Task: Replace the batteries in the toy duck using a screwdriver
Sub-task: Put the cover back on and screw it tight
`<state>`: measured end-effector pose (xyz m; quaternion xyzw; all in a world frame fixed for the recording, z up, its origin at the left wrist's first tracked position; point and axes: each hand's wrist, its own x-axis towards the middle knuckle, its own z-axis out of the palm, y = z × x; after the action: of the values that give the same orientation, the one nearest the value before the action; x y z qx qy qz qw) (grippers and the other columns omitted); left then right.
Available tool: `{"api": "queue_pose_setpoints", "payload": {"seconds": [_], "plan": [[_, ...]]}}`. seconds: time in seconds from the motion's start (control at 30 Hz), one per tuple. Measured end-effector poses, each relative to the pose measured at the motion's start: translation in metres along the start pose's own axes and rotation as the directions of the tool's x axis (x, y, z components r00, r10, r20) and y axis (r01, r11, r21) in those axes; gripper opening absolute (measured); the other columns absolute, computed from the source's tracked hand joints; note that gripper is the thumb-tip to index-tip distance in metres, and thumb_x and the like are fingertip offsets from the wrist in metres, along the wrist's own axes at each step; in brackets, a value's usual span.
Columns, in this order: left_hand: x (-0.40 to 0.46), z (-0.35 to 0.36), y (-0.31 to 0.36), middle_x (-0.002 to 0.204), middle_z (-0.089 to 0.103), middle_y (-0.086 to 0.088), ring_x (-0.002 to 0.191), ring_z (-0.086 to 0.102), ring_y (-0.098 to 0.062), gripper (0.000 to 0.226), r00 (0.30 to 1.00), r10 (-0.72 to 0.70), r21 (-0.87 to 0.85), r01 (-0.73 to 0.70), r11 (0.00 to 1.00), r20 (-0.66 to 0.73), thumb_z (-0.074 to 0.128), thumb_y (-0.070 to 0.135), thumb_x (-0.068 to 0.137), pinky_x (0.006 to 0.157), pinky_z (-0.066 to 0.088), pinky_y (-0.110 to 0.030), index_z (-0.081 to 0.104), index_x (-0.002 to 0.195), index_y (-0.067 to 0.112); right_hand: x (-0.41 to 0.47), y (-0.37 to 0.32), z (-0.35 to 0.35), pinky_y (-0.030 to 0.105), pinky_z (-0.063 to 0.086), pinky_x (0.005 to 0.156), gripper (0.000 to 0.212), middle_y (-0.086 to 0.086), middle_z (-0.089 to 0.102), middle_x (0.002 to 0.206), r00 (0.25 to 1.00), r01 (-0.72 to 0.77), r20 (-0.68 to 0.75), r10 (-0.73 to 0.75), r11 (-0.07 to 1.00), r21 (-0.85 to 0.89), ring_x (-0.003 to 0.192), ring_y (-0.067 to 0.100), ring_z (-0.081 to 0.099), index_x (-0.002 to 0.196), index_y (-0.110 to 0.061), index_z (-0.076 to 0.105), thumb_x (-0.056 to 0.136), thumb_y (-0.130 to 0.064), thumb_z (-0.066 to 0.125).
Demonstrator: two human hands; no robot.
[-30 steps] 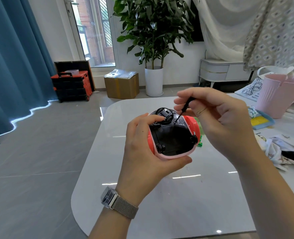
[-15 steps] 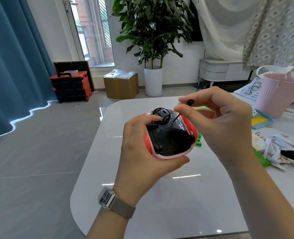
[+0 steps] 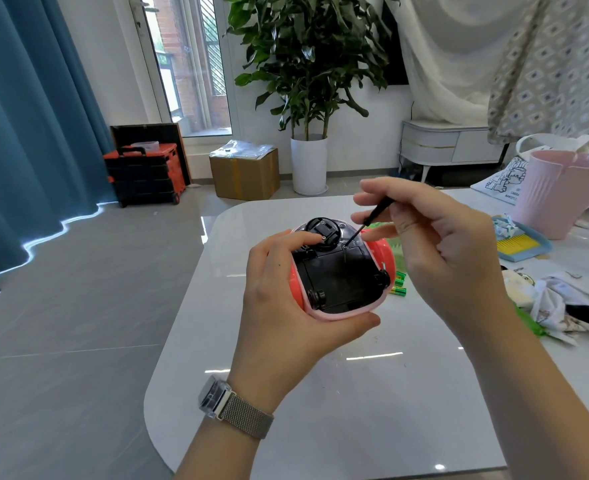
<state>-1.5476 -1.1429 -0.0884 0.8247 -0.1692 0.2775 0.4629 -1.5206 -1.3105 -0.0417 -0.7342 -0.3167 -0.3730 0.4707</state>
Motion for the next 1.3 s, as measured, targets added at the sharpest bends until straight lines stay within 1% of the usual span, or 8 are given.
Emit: {"api": "queue_pose_setpoints", "payload": {"seconds": [0.23, 0.5, 0.67, 0.87, 1.03, 1.1, 1.17, 1.3], "plan": [[-0.001, 0.002, 0.004, 0.127, 0.043, 0.014, 0.118, 0.043, 0.005, 0.089, 1.0, 0.003, -0.003, -0.003, 1.0, 0.016, 0.091, 0.047, 0.045, 0.089, 0.036, 0.002, 0.042, 0.12, 0.045, 0.0, -0.003, -0.001, 0.039, 0.059, 0.066, 0.027, -0.001, 0.068, 0.096, 0.999, 0.043, 0.019, -0.043, 0.999, -0.004, 0.084, 0.024, 0.07, 0.107, -0.016, 0.064, 0.096, 0.002, 0.047], [-0.001, 0.001, 0.003, 0.126, 0.044, 0.013, 0.118, 0.043, 0.006, 0.089, 1.0, 0.007, -0.007, -0.007, 1.0, 0.007, 0.092, 0.046, 0.045, 0.09, 0.036, 0.001, 0.044, 0.12, 0.043, 0.001, -0.006, -0.005, 0.032, 0.06, 0.056, 0.024, 0.004, 0.07, 0.098, 1.0, 0.018, 0.02, -0.018, 1.0, -0.005, 0.081, 0.022, 0.071, 0.11, -0.018, 0.064, 0.095, -0.003, 0.052], [0.0, 0.001, 0.002, 0.127, 0.044, 0.012, 0.119, 0.042, 0.008, 0.089, 1.0, 0.007, -0.001, -0.007, 1.0, 0.004, 0.092, 0.046, 0.045, 0.09, 0.037, 0.001, 0.043, 0.12, 0.043, 0.004, -0.011, -0.012, 0.031, 0.061, 0.059, 0.017, -0.003, 0.072, 0.095, 0.999, -0.023, 0.036, 0.024, 1.0, -0.014, 0.084, 0.015, 0.072, 0.106, -0.018, 0.065, 0.09, -0.014, 0.061], [-0.001, 0.002, 0.003, 0.128, 0.044, 0.012, 0.118, 0.042, 0.008, 0.09, 1.0, 0.003, -0.003, -0.003, 1.0, 0.009, 0.092, 0.046, 0.045, 0.088, 0.037, 0.002, 0.044, 0.12, 0.043, 0.003, -0.014, -0.011, 0.035, 0.061, 0.066, 0.009, -0.007, 0.069, 0.084, 0.996, -0.076, -0.057, 0.075, 0.997, -0.02, 0.079, 0.013, 0.072, 0.089, -0.018, 0.064, 0.083, -0.018, 0.071], [-0.001, 0.002, 0.003, 0.128, 0.044, 0.013, 0.119, 0.042, 0.006, 0.09, 1.0, -0.001, -0.001, 0.001, 1.0, 0.011, 0.092, 0.046, 0.045, 0.089, 0.037, 0.001, 0.044, 0.121, 0.043, 0.002, -0.018, -0.004, 0.037, 0.061, 0.065, 0.02, -0.001, 0.074, 0.089, 0.983, -0.154, -0.087, 0.161, 0.984, 0.086, 0.077, 0.015, 0.073, 0.075, -0.012, 0.057, 0.079, -0.013, 0.076], [-0.001, 0.001, 0.003, 0.128, 0.043, 0.013, 0.119, 0.042, 0.006, 0.091, 1.0, 0.001, 0.004, -0.001, 1.0, 0.015, 0.092, 0.047, 0.045, 0.09, 0.037, 0.001, 0.043, 0.121, 0.044, 0.002, -0.019, -0.002, 0.037, 0.061, 0.064, 0.021, -0.001, 0.075, 0.086, 0.978, -0.177, -0.084, 0.191, 0.972, 0.153, 0.074, 0.017, 0.074, 0.079, -0.018, 0.057, 0.078, -0.014, 0.078], [-0.001, 0.001, 0.002, 0.128, 0.043, 0.014, 0.119, 0.042, 0.006, 0.091, 1.0, 0.003, 0.002, -0.003, 1.0, 0.02, 0.092, 0.047, 0.045, 0.089, 0.037, 0.002, 0.043, 0.121, 0.043, 0.004, -0.019, -0.002, 0.035, 0.061, 0.064, 0.025, -0.001, 0.075, 0.081, 0.977, -0.179, -0.083, 0.196, 0.968, 0.177, 0.072, 0.018, 0.074, 0.094, -0.026, 0.063, 0.078, -0.013, 0.077], [-0.001, 0.002, 0.003, 0.128, 0.044, 0.013, 0.119, 0.042, 0.004, 0.09, 1.0, 0.003, 0.001, -0.003, 1.0, 0.021, 0.092, 0.047, 0.045, 0.089, 0.037, 0.002, 0.044, 0.121, 0.042, 0.003, -0.011, -0.007, 0.033, 0.061, 0.066, 0.022, 0.001, 0.073, 0.091, 0.995, -0.08, -0.06, 0.082, 0.996, 0.027, 0.081, 0.015, 0.073, 0.107, -0.019, 0.068, 0.088, -0.007, 0.065]]}}
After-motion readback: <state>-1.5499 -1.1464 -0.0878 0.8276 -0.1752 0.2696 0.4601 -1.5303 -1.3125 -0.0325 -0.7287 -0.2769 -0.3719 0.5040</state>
